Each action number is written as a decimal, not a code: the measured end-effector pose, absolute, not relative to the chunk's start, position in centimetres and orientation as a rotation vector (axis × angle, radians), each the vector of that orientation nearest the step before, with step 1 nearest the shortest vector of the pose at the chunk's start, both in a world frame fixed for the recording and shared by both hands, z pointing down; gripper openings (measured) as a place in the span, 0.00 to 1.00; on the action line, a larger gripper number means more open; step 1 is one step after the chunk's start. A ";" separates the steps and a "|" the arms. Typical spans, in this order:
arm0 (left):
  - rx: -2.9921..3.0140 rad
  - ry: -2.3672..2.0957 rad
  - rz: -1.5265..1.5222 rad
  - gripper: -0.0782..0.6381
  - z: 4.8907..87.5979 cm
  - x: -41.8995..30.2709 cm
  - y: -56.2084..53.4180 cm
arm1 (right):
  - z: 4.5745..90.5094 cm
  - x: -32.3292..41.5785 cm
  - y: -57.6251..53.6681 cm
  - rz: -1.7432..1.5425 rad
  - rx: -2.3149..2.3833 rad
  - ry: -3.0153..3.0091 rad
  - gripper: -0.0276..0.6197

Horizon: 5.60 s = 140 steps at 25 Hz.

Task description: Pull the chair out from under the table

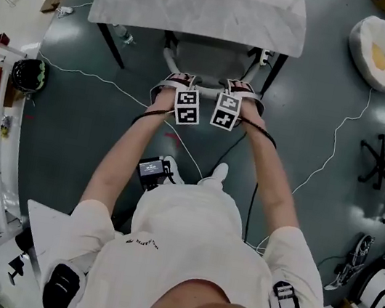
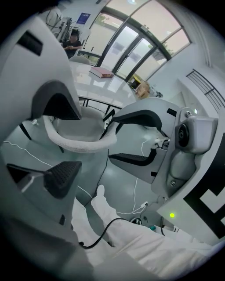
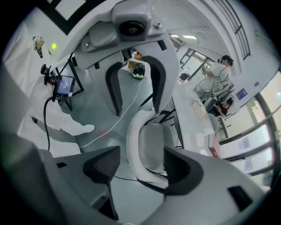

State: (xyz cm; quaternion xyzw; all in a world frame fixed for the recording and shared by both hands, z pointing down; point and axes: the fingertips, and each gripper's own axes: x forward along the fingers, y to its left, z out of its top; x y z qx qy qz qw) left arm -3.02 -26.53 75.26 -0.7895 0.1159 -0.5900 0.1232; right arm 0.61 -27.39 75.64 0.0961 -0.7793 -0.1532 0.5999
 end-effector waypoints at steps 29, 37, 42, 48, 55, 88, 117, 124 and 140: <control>-2.171 0.250 -1.866 0.49 85.2 -3.8 -28.6 | 85.9 0.5 -28.9 -0.325 0.175 -1.735 0.51; -2.189 0.214 -1.891 0.44 86.9 -4.2 -28.2 | 87.5 1.0 -28.5 -0.300 0.138 -1.722 0.51; -2.148 0.208 -1.895 0.41 88.0 -5.0 -28.8 | 88.4 1.4 -28.9 -0.299 0.139 -1.704 0.51; -2.110 0.220 -1.909 0.29 88.3 -4.7 -29.4 | 88.9 1.9 -29.5 -0.366 0.189 -1.682 0.28; -2.109 0.236 -1.896 0.24 88.5 -4.7 -29.3 | 89.2 1.9 -29.3 -0.376 0.161 -1.682 0.21; -2.215 0.110 -1.917 0.21 87.1 -4.3 -22.7 | 88.0 2.0 -22.7 -0.317 0.059 -1.721 0.18; -2.254 0.135 -1.930 0.21 86.5 -3.5 -11.5 | 87.5 2.8 -11.6 -0.313 0.025 -1.720 0.17; -2.259 0.142 -1.938 0.21 86.5 -3.6 -9.1 | 87.5 2.7 -9.2 -0.309 0.022 -1.729 0.17; -2.284 0.131 -1.931 0.21 86.4 -3.4 -3.9 | 87.4 2.9 -4.0 -0.293 0.002 -1.727 0.17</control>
